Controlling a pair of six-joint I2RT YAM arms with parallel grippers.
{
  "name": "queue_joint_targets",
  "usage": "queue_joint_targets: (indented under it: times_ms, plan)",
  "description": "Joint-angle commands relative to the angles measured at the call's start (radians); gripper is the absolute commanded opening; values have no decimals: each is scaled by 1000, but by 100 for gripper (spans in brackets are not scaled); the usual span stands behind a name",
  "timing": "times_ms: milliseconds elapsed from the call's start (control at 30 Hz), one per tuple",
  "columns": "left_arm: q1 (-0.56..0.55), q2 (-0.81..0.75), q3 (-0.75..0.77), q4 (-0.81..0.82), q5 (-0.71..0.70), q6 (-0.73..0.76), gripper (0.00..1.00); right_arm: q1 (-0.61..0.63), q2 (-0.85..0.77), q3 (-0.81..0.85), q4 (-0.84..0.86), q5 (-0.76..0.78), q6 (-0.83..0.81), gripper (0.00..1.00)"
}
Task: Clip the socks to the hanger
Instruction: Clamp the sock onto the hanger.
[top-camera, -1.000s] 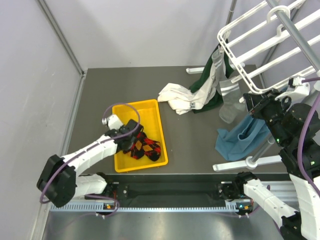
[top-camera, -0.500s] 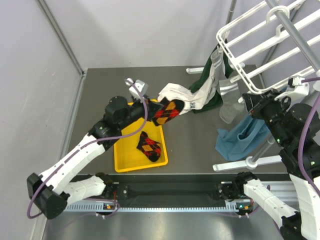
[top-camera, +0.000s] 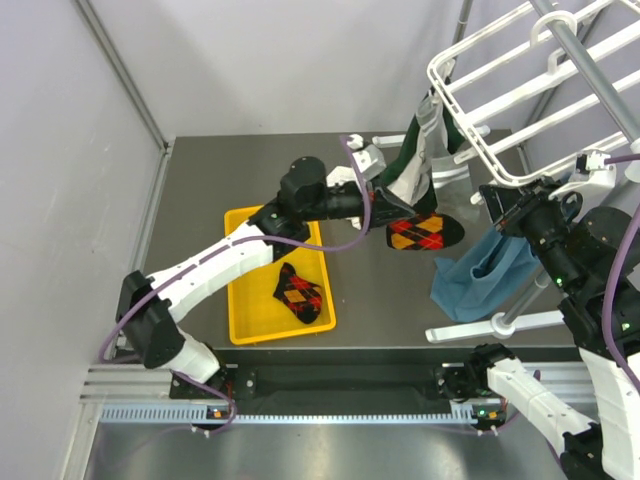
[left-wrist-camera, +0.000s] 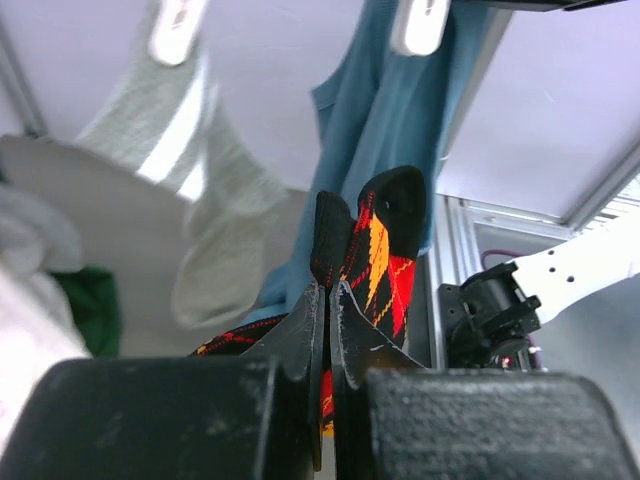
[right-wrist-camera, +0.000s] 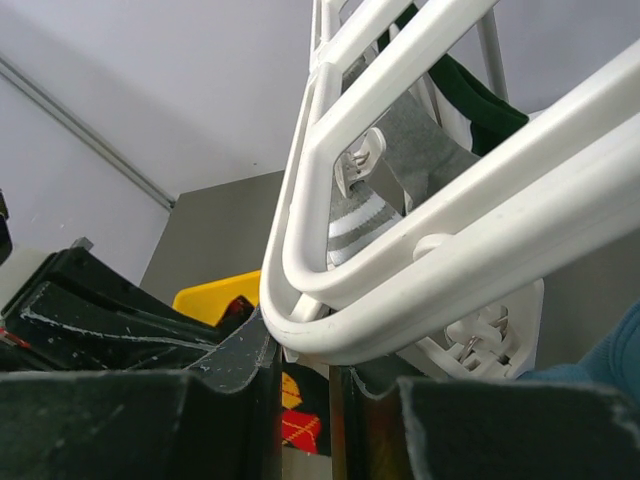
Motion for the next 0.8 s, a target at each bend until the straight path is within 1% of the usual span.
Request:
queue_joint_targets:
  times_ms: [0,133,367,767]
  plan:
    - [-35,31,72,98,41,11,0,2,16,19,-89,-96,18,0]
    - [-64,65,108,124,27,13,0,0,17,19,-88,-96,23,0]
    - [-98,128,184,126,29,7,0,0,16,12,-76,-144,31,0]
    - [-98,165,224,168,15,-46,0,2,1,-10,-66,-164,44,0]
